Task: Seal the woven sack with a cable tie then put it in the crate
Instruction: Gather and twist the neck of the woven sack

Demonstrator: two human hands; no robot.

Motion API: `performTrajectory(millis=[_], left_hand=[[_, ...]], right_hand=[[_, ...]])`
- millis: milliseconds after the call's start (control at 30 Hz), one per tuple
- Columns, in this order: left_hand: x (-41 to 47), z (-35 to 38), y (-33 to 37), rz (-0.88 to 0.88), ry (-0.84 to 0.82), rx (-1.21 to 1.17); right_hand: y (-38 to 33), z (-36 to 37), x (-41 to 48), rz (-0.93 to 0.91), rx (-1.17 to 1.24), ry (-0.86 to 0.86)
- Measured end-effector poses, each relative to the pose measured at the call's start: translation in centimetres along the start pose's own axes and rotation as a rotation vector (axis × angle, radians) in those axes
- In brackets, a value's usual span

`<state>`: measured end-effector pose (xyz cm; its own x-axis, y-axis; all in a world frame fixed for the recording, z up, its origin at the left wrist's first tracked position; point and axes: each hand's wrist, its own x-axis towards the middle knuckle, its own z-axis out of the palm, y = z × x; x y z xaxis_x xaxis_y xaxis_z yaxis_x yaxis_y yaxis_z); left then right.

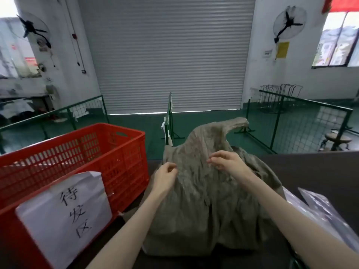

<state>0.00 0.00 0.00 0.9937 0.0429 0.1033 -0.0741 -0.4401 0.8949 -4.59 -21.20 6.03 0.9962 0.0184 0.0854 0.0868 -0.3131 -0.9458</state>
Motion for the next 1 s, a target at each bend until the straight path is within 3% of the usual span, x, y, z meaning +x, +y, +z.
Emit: performTrajectory(millis=[167, 367, 533, 767, 1000], left_hand=[[-1.1, 1.1, -1.9, -0.038, 0.068, 0.211], [-3.0, 1.8, -3.1, -0.059, -0.004, 0.037], [-4.8, 1.0, -4.2, -0.161, -0.057, -0.175], [-8.7, -0.6, -5.9, 0.028, -0.096, -0.235], [-11.3, -1.7, -7.8, 0.013, -0.135, -0.115]], right_hand=[[2.2, 0.6, -0.6, -0.066, -0.281, 0.136], [4.2, 2.4, -1.9, -0.093, -0.392, 0.145], [5.1, 3.8, -3.1, -0.048, -0.33, 0.125], [6.1, 5.6, -4.9, -0.054, -0.284, 0.157], [6.6, 7.1, -8.7, -0.126, -0.349, -0.063]])
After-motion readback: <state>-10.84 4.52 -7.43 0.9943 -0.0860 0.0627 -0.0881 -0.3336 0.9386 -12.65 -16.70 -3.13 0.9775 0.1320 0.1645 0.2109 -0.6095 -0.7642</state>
